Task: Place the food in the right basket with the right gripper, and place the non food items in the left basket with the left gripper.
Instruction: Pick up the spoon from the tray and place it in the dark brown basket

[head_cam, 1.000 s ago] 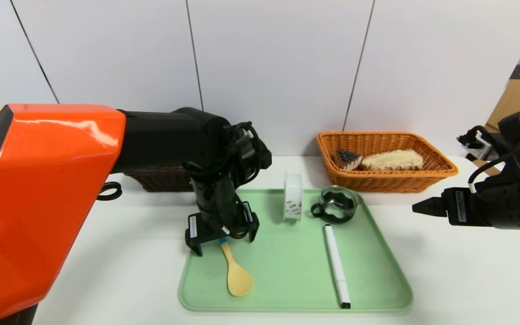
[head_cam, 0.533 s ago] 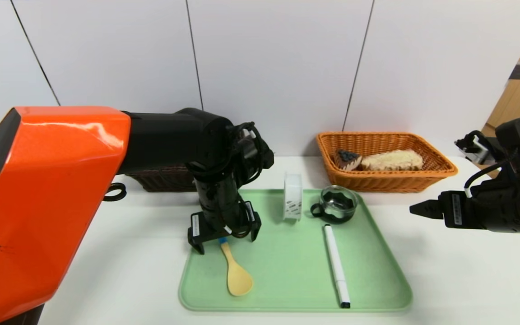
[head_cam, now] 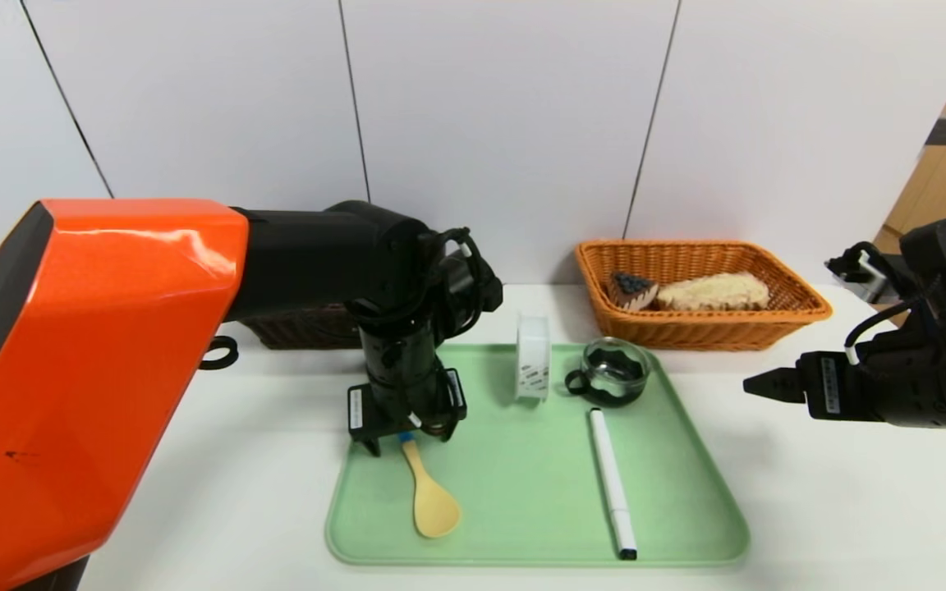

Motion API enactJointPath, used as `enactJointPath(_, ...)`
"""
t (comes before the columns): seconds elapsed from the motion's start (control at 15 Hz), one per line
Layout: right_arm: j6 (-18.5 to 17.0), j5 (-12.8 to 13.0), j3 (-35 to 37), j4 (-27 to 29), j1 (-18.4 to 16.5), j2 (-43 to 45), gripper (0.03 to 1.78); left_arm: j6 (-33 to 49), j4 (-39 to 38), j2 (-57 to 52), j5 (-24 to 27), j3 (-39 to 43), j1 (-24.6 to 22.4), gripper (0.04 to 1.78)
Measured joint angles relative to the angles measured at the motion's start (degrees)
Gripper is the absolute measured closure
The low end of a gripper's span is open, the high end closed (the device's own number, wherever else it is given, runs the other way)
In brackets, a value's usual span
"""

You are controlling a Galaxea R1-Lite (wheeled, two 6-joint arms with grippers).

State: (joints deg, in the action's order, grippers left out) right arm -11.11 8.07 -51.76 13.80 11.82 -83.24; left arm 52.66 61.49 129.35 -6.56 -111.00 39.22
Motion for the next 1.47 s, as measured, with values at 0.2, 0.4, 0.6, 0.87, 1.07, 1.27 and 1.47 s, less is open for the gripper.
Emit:
enactJointPath(0.2, 0.0, -0.2, 0.3, 0.0, 0.0, 0.1, 0.11, 0.0, -0.1, 0.1, 0.0, 0.0, 0.3, 0.96)
enactJointPath(0.4, 0.0, -0.2, 0.4, 0.0, 0.0, 0.2, 0.11, 0.1, -0.1, 0.1, 0.2, 0.1, 0.5, 1.68)
enactJointPath(0.6, 0.0, -1.0, 0.9, 0.0, 0.0, 0.2, 0.11, 0.1, -0.1, -0.1, 0.2, 0.1, 0.6, 1.68)
enactJointPath(0.87, 0.0, -1.0, 1.7, -0.1, 0.0, 0.5, 0.11, -0.1, -1.0, -1.6, 0.5, -1.5, 0.7, 1.68)
enactJointPath(1.07, 0.0, -1.0, 2.3, -0.5, 0.0, 0.6, 0.11, -1.6, -4.4, -6.1, 4.3, -2.1, 1.3, 1.68)
enactJointPath(1.27, -0.3, -1.0, 2.6, -0.5, 0.0, 0.7, 0.11, -2.4, -6.8, -13.0, 14.0, -2.2, 1.5, 1.68)
enactJointPath(1.47, -0.3, -0.9, 3.2, -0.5, 0.0, 0.8, 0.11, -2.1, -15.2, -20.5, 16.7, -2.1, 0.9, 1.68)
